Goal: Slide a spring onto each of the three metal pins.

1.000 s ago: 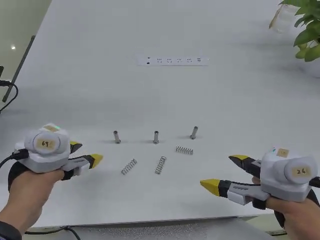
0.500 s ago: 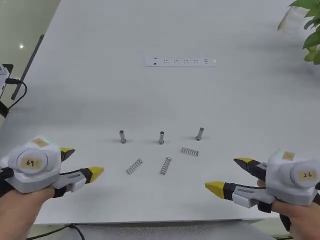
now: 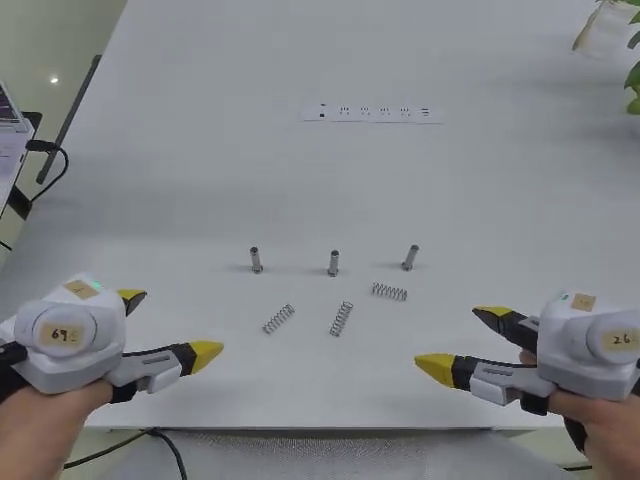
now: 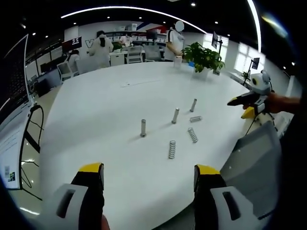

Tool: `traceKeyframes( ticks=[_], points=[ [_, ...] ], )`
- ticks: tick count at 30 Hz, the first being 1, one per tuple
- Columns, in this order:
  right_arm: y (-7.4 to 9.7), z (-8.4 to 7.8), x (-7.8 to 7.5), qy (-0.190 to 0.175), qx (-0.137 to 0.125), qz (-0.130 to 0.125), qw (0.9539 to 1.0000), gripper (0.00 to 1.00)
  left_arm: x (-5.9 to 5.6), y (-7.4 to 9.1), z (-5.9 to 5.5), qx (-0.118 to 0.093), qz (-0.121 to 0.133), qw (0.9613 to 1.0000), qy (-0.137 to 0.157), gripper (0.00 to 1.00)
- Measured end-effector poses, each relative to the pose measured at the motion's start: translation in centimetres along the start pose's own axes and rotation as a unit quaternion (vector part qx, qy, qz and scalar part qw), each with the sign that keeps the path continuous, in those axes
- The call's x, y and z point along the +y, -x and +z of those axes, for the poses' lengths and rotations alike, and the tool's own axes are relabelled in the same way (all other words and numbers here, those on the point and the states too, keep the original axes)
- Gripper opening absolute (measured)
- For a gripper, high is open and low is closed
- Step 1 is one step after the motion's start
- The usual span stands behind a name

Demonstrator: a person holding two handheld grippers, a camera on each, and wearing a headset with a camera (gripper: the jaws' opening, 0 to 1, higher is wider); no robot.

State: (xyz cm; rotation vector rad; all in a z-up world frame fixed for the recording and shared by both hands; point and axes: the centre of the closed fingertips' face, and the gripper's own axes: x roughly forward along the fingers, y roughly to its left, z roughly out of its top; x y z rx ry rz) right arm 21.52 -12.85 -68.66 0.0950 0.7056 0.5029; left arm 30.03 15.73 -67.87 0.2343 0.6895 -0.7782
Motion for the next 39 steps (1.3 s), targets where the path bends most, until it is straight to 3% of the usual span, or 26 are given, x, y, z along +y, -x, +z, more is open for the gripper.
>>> traceKeyframes(
  ticks=[5,10,23,39],
  points=[
    [-0.1,0.1,0.0,0.002,0.001,0.002,1.0,0.71,-0.6,0.2,0.9,-0.02,-0.013,0.9997,0.009,0.81],
    [-0.1,0.3,0.0,0.005,0.0,0.003,1.0,0.71,-0.9,0.1,0.8,-0.019,-0.017,0.9997,0.006,0.86],
    [-0.1,0.4,0.1,0.008,0.002,0.006,0.9999,0.72,-1.2,-0.3,0.4,-0.008,-0.028,0.9996,-0.004,0.86],
    [0.3,0.8,0.1,0.014,0.002,0.009,0.9999,0.76,-3.1,-3.8,0.1,0.017,-0.072,0.9967,-0.035,0.83]
  ],
)
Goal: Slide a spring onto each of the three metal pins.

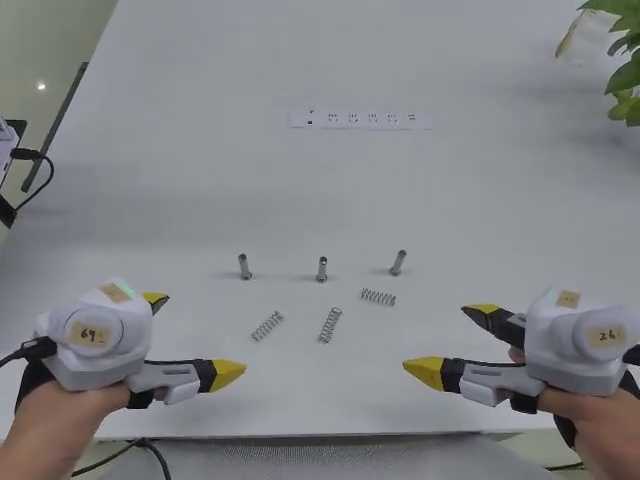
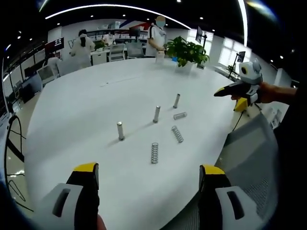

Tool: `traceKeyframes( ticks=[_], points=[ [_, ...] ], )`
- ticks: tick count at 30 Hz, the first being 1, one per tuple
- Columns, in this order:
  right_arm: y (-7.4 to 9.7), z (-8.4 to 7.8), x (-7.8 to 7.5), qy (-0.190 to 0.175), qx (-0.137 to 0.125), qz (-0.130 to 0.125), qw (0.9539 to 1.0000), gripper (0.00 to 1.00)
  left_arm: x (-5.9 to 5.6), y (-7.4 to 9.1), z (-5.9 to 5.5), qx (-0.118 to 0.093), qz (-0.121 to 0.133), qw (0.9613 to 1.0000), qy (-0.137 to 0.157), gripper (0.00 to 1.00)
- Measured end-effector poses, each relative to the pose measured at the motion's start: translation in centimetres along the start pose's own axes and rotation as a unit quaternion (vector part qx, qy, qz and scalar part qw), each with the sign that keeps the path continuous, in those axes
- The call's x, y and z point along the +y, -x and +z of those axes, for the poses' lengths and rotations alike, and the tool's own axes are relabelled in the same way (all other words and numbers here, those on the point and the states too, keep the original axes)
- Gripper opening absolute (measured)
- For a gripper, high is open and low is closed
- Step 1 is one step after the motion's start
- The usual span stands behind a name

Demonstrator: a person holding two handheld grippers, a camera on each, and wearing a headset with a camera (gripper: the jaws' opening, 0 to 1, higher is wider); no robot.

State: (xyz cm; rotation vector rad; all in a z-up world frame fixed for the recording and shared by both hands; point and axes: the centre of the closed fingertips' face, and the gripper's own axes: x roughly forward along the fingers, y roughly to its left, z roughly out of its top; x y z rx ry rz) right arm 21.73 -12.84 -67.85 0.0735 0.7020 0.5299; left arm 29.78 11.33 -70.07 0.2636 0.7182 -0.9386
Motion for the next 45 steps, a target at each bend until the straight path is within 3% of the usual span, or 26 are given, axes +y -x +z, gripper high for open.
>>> traceKeyframes(
  ticks=[15,29,45],
  points=[
    [0.3,-0.2,0.3,0.013,0.013,0.012,0.9998,0.85,-1.4,-3.8,-0.3,0.021,-0.043,0.9988,-0.011,0.82],
    [0.4,-0.6,0.5,0.022,0.027,0.018,0.9992,0.89,-1.4,-6.6,-0.5,0.035,-0.061,0.9975,-0.008,0.8],
    [1.0,-1.2,0.0,0.018,0.034,0.01,0.9992,0.88,-1.8,-8.5,-2.2,0.057,-0.075,0.9955,0.0,0.72]
  ],
)
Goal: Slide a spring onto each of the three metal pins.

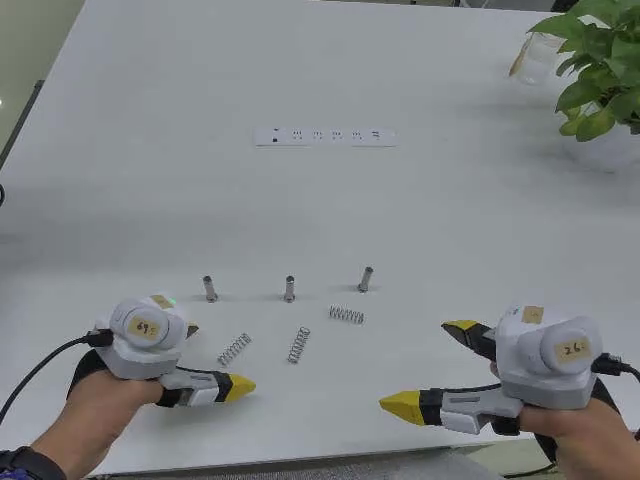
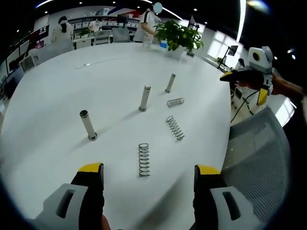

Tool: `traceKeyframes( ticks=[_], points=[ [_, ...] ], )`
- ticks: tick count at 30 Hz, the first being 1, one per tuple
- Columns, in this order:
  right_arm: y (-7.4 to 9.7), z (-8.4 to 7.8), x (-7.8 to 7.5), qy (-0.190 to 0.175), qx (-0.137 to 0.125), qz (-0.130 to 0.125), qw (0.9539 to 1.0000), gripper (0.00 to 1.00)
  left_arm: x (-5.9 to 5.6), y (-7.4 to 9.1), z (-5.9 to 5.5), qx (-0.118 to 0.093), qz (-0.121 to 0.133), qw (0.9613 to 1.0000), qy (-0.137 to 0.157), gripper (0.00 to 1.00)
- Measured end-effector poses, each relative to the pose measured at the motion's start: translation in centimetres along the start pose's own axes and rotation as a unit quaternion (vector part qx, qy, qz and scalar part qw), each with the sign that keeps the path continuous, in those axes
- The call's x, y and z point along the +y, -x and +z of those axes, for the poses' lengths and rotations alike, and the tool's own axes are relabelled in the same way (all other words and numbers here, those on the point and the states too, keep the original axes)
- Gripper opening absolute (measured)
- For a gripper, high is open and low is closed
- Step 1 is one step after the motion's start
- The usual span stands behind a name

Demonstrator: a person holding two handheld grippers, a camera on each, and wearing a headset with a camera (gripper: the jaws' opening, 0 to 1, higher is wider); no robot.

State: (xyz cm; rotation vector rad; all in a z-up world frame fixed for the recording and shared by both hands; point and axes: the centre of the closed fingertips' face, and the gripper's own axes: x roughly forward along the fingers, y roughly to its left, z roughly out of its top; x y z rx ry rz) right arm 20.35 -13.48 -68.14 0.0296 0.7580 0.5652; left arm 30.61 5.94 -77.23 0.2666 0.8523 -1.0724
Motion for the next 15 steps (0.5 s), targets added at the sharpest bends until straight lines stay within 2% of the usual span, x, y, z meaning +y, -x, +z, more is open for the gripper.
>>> traceKeyframes(
  ticks=[7,15],
  points=[
    [0.0,-0.1,0.1,-0.002,0.0,-0.001,1.0,0.88,0.2,-0.6,-0.1,0.0,0.002,1.0,-0.003,0.64],
    [0.0,-0.2,0.1,-0.004,0.0,0.0,1.0,0.87,0.2,-1.2,-0.3,0.005,0.003,0.9999,-0.008,0.48]
  ],
)
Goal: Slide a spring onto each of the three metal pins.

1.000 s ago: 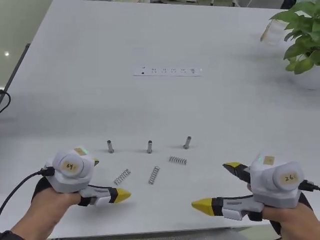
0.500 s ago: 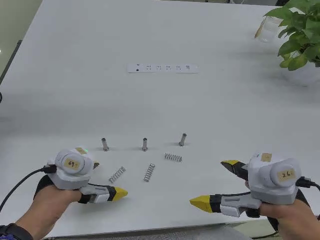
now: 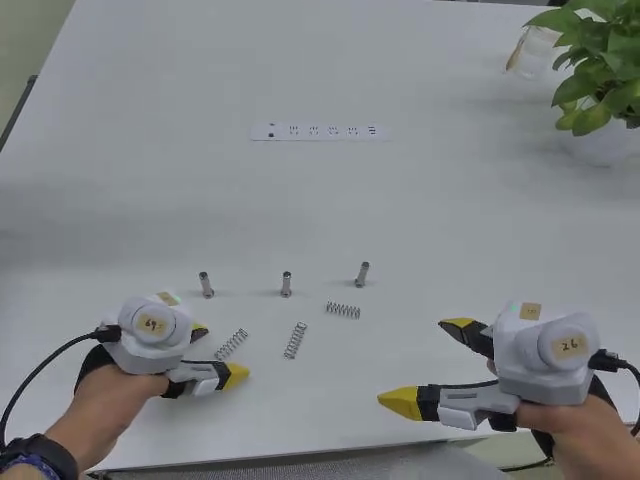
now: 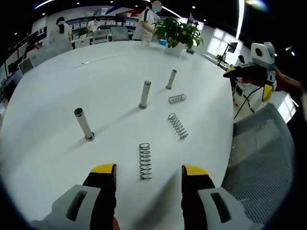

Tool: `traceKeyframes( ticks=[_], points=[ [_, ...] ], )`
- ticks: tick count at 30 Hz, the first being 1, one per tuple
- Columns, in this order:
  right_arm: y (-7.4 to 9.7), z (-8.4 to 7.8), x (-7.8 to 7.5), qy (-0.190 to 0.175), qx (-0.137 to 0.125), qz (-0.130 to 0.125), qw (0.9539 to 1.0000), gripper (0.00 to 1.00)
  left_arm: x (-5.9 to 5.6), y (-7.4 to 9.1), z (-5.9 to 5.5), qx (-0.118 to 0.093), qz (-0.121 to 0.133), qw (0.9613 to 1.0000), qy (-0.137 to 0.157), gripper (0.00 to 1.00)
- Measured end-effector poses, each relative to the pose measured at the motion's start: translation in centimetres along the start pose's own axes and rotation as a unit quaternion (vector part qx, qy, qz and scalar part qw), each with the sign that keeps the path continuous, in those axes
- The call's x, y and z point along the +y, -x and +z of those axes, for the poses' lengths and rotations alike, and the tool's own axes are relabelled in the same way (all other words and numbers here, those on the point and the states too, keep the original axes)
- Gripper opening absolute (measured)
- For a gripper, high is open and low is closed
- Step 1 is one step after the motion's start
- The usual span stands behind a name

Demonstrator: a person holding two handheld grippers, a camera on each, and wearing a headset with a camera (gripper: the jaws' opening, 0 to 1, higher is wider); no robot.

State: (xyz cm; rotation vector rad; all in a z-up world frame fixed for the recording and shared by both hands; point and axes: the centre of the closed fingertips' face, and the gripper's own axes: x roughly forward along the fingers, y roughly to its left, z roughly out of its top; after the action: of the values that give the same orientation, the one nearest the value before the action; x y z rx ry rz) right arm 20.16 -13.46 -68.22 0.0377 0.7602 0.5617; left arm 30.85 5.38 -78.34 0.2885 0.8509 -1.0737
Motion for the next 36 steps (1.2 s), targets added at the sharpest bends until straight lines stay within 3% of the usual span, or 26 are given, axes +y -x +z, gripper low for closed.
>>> traceKeyframes(
  ticks=[9,12,15,19,28,36],
  points=[
    [0.2,-0.1,-0.1,-0.001,-0.001,-0.002,1.0,0.86,-0.4,-0.4,0.0,0.003,-0.002,0.9999,-0.011,0.33],
    [0.2,-0.2,0.1,-0.005,-0.002,-0.001,1.0,0.85,-0.5,-0.5,-0.2,0.007,-0.002,0.9997,-0.025,0.2],
    [0.2,-0.2,0.1,-0.005,-0.003,0.002,1.0,0.84,-0.9,-0.7,-0.3,0.012,-0.005,0.9993,-0.035,0.15],
    [0.1,-0.2,0.2,-0.006,-0.004,0.003,1.0,0.84,-0.5,-0.8,-0.3,0.016,0.005,0.9989,-0.043,0.04],
    [0.2,-0.3,0.1,-0.007,-0.004,0.004,1.0,0.83,0.1,-0.8,-0.2,0.02,0.018,0.9993,-0.025,0.02],
    [0.1,-0.5,0.2,-0.009,-0.003,0.005,0.9999,0.82,0.0,0.0,-0.3,0.017,0.018,0.9997,-0.002,0.02]
  ],
)
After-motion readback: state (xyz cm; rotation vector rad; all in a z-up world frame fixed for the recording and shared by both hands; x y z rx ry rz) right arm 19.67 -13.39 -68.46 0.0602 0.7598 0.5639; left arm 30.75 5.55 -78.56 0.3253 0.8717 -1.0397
